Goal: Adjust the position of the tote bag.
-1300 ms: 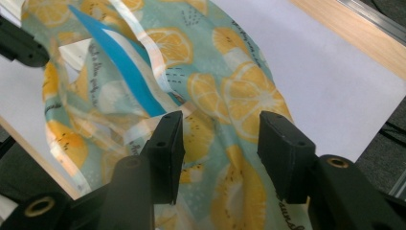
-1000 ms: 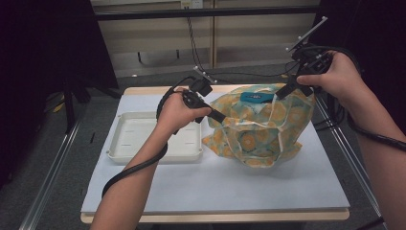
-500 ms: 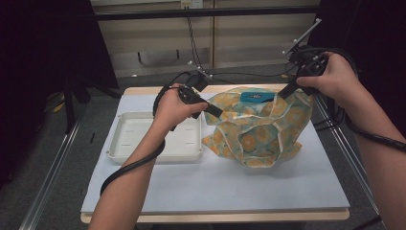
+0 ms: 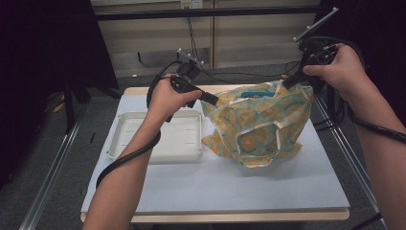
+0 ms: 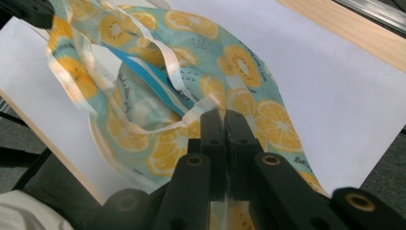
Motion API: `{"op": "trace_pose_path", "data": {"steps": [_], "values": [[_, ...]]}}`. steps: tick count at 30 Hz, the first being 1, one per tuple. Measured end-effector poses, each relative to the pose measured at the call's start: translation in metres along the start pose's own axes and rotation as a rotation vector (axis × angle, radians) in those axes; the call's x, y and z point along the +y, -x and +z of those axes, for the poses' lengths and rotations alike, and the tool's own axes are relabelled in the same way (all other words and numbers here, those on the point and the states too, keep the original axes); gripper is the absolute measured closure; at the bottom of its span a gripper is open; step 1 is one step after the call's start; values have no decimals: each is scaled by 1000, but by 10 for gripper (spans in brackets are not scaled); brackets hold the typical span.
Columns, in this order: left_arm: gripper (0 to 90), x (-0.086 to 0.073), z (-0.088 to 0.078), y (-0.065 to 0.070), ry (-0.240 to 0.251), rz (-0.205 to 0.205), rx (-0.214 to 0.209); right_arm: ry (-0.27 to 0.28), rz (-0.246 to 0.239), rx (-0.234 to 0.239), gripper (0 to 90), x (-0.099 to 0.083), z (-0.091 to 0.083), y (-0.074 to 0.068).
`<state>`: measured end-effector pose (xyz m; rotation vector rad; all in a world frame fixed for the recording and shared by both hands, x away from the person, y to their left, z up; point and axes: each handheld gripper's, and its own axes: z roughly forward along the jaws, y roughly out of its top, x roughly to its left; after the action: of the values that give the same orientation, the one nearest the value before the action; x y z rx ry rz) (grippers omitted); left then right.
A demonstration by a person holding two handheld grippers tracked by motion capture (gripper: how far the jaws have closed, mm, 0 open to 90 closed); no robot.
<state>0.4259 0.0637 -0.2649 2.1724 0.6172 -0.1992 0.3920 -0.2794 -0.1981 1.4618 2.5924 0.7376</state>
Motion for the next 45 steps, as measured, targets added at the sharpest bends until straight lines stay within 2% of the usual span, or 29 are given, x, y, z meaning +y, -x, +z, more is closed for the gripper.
{"op": "trace_pose_path", "data": {"steps": [1,2,3,7,9,10,11,12,14,16,17,18,21,25,26,29,32,36,38,39,42,45], "values": [[900,1,-1,-2,2,10,-2,2,-2,-1,881,0,1,1],[900,2,-3,-2,13,1,17,-1,-8,1,881,0,2,1],[900,3,-4,-3,20,-5,26,-9,-5,-16,880,1,4,1],[900,5,-7,-8,49,-20,43,-25,-30,-34,850,1,11,1],[900,5,-7,-10,66,-26,45,-23,-34,-35,790,2,13,0],[900,5,-8,-10,58,-29,66,-21,-39,-38,744,2,14,0],[900,5,-8,-11,70,-34,56,-21,-34,-45,689,2,14,-1],[900,5,-8,-12,50,-23,67,-18,-28,-43,647,2,13,-1],[900,5,-7,-12,57,-35,76,-6,-34,-30,551,4,11,-3],[900,5,-6,-12,56,-34,76,9,-41,-45,506,5,8,-7],[900,6,-7,-13,50,-26,81,7,-41,-43,475,6,8,-9],[900,5,-5,-13,62,-38,78,13,-48,-28,433,7,8,-11],[900,6,-4,-13,50,-33,88,15,-62,-12,398,9,9,-18],[900,6,-2,-13,58,-41,97,-9,-105,6,370,11,15,-28],[900,6,-2,-14,52,-33,102,-20,-113,7,378,11,17,-30],[900,6,-2,-15,62,-43,105,-61,-149,7,423,10,22,-31],[900,6,-4,-16,65,-43,116,-87,-154,-9,481,7,26,-29],[900,6,-5,-17,76,-51,128,-110,-166,-33,687,3,29,-25],[900,7,-6,-19,78,-50,130,-106,-159,-30,777,2,27,-22],[900,7,-7,-19,78,-51,135,-95,-140,-34,811,2,24,-21],[900,8,-8,-20,88,-50,142,-76,-120,-17,867,2,17,-18],[900,10,-9,-20,96,-49,143,-40,-87,0,877,2,10,-14]]}}
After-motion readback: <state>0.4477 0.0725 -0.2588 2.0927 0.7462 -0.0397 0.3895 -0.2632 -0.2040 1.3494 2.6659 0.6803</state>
